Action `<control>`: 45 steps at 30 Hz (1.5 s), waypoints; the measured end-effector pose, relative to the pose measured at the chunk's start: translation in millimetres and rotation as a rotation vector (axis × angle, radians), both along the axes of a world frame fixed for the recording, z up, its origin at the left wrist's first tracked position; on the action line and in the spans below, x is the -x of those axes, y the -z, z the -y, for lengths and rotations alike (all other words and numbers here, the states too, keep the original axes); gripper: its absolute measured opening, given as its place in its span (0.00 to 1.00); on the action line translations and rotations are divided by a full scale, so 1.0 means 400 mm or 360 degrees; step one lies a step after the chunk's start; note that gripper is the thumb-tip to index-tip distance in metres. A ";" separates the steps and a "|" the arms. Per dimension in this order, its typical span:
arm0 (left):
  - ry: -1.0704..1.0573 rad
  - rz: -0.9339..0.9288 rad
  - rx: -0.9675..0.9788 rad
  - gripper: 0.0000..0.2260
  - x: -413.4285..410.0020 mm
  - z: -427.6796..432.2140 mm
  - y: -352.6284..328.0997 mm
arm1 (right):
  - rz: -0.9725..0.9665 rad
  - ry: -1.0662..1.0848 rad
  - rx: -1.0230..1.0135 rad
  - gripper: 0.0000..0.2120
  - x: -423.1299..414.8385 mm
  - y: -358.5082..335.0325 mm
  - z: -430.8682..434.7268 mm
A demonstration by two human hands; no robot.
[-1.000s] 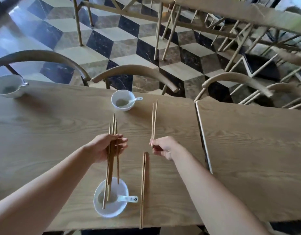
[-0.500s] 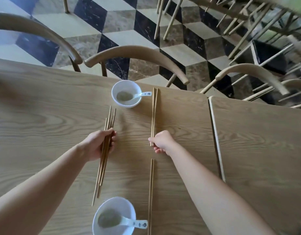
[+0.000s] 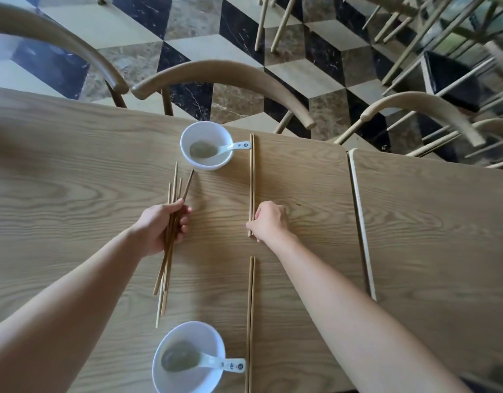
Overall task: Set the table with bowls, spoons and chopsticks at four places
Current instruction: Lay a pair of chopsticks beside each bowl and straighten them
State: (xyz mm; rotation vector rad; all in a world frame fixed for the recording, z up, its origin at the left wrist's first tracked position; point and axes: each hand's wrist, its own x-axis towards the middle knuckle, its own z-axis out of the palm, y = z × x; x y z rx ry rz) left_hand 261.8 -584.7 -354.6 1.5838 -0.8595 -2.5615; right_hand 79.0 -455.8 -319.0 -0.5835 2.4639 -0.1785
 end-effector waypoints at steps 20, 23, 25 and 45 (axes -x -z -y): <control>-0.0032 0.0014 0.0167 0.15 0.001 -0.010 0.019 | 0.0032 0.0195 0.0156 0.07 -0.014 0.036 -0.031; -0.0035 0.0017 0.0175 0.15 0.001 -0.012 0.019 | 0.0022 0.0202 0.0171 0.07 -0.011 0.037 -0.027; -0.0042 0.0017 0.0184 0.15 0.002 -0.013 0.018 | 0.0017 0.0200 0.0155 0.06 -0.008 0.034 -0.023; -0.0029 0.0065 0.0307 0.15 0.006 -0.017 0.021 | 0.0036 0.0189 0.0120 0.06 0.002 0.002 -0.008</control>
